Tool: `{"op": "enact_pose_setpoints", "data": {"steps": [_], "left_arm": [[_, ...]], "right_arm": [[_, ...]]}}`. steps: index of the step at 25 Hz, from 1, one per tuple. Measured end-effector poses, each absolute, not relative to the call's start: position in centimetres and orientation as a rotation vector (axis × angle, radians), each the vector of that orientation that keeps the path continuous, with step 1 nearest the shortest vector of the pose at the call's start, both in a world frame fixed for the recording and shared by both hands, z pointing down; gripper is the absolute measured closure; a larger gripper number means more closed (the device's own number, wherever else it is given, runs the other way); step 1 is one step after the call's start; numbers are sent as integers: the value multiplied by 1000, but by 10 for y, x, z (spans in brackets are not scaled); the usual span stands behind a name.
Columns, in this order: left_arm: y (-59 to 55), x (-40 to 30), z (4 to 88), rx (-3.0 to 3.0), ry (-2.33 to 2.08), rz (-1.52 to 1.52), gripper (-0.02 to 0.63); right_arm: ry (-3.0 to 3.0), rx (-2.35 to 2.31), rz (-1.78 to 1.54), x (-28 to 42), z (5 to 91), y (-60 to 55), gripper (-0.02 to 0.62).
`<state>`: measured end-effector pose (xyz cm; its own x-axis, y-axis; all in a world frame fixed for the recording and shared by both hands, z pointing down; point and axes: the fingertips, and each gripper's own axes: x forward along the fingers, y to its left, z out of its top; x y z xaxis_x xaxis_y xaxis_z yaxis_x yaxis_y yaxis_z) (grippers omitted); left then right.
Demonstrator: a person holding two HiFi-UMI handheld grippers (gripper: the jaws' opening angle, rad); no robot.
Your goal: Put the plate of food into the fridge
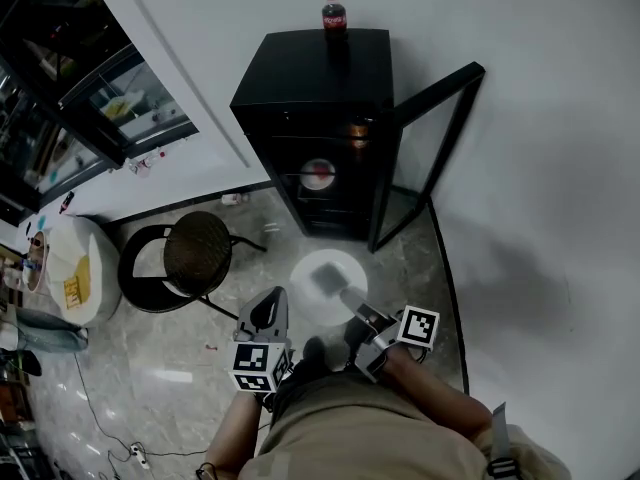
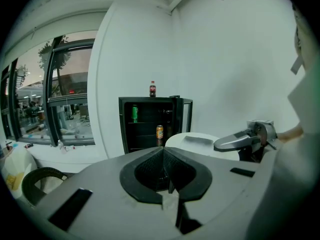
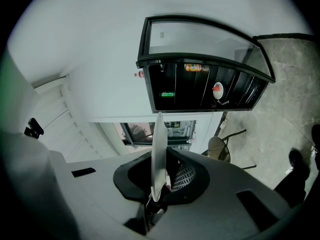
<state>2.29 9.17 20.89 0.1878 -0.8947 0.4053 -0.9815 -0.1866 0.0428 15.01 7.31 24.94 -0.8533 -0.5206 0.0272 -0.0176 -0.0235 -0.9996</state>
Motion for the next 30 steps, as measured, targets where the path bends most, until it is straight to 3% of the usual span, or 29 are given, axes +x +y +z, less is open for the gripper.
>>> {"op": "enact_pose_setpoints", "data": {"steps": [14,30], "left_arm": [[65,-2,226,2198,-1728,400,595],[0,-81,248,2228,-1594,323,595]], "right_arm": [[1885,-642,-1888,145,256,48,555],[1830,-702,-1848,74,263,-5,555]]}}
